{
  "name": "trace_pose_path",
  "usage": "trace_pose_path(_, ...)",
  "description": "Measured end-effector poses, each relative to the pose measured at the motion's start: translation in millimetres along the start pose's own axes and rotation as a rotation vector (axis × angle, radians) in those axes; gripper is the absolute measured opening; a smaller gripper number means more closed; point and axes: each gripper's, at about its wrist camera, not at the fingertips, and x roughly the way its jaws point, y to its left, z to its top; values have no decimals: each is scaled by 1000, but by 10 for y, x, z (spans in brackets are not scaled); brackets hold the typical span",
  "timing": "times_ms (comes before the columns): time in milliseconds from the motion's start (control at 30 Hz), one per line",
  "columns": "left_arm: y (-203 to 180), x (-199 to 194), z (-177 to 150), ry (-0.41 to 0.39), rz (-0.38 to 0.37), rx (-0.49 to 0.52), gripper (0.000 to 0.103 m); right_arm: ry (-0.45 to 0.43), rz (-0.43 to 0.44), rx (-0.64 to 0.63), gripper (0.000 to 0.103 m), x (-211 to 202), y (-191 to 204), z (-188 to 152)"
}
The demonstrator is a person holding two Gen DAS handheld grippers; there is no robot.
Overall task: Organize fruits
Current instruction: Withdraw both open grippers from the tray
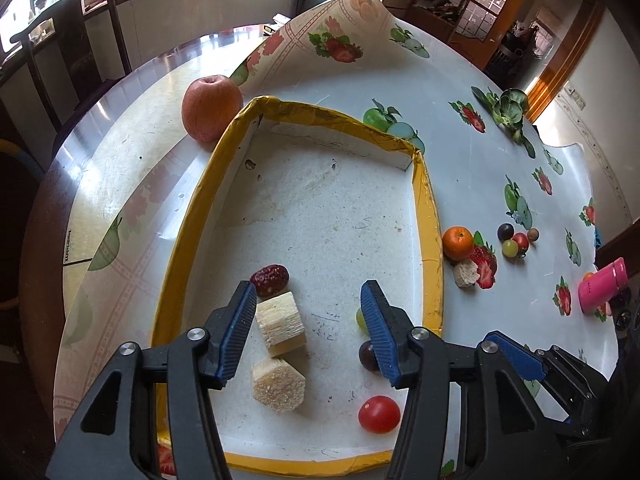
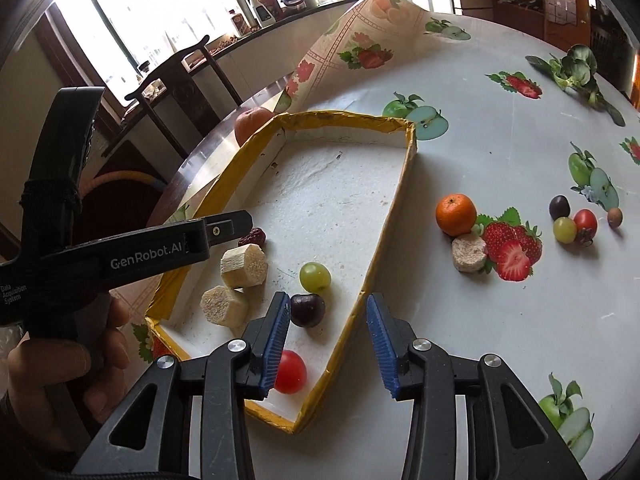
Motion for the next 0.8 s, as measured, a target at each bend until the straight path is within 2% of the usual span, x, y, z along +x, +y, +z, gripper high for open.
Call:
trace_pose_path(467, -523, -184, -156, -27, -35, 86, 53, -37, -57, 98, 42, -502, -493, -312)
trace_pose_path(800, -1047, -181, -281, -14, -118, 155, 53, -55, -103, 188, 42, -744, -966, -505)
